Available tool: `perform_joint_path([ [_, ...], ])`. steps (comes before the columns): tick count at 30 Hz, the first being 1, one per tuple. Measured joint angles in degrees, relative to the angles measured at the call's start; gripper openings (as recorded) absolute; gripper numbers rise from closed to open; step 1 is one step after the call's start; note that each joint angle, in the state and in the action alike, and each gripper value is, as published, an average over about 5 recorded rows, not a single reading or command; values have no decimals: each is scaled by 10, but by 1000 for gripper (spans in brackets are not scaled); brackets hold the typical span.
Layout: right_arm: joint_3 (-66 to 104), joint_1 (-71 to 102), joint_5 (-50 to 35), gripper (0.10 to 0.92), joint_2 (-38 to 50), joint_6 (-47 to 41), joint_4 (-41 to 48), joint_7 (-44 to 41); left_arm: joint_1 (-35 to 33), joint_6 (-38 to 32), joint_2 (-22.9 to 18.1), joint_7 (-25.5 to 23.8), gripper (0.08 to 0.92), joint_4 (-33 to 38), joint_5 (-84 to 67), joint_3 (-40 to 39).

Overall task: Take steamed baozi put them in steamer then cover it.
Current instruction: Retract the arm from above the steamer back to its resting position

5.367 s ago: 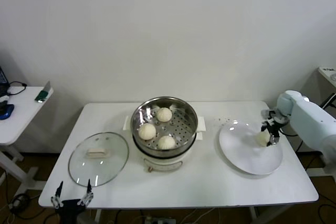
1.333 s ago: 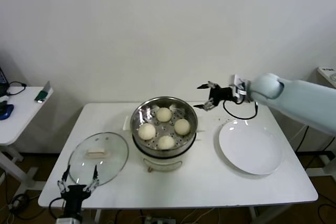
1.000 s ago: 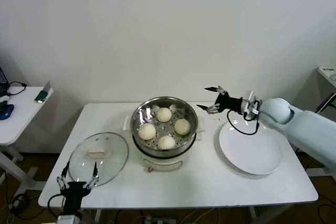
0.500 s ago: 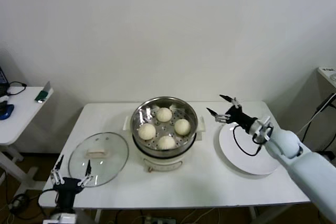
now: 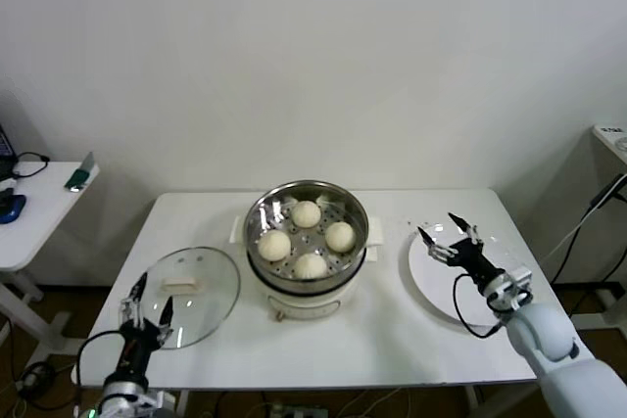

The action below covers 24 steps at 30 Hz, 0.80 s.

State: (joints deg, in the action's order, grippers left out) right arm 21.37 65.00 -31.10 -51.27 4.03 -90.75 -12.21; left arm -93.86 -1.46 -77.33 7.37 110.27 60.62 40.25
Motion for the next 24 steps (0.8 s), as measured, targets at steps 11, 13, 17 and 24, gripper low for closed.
perform_joint_path([
  [11, 46, 45, 13, 823, -34, 4, 0, 7, 71, -3, 5, 20, 823, -96, 116, -30],
  [13, 52, 48, 15, 823, -39, 5, 1, 9, 85, -5, 6, 24, 823, -114, 128, -34],
  [17, 61, 56, 18, 823, -45, 7, 3, 10, 114, -8, 6, 29, 823, -153, 152, -36],
  [24, 73, 63, 23, 823, -51, 11, 6, 10, 157, -10, 9, 29, 823, -211, 183, -31],
])
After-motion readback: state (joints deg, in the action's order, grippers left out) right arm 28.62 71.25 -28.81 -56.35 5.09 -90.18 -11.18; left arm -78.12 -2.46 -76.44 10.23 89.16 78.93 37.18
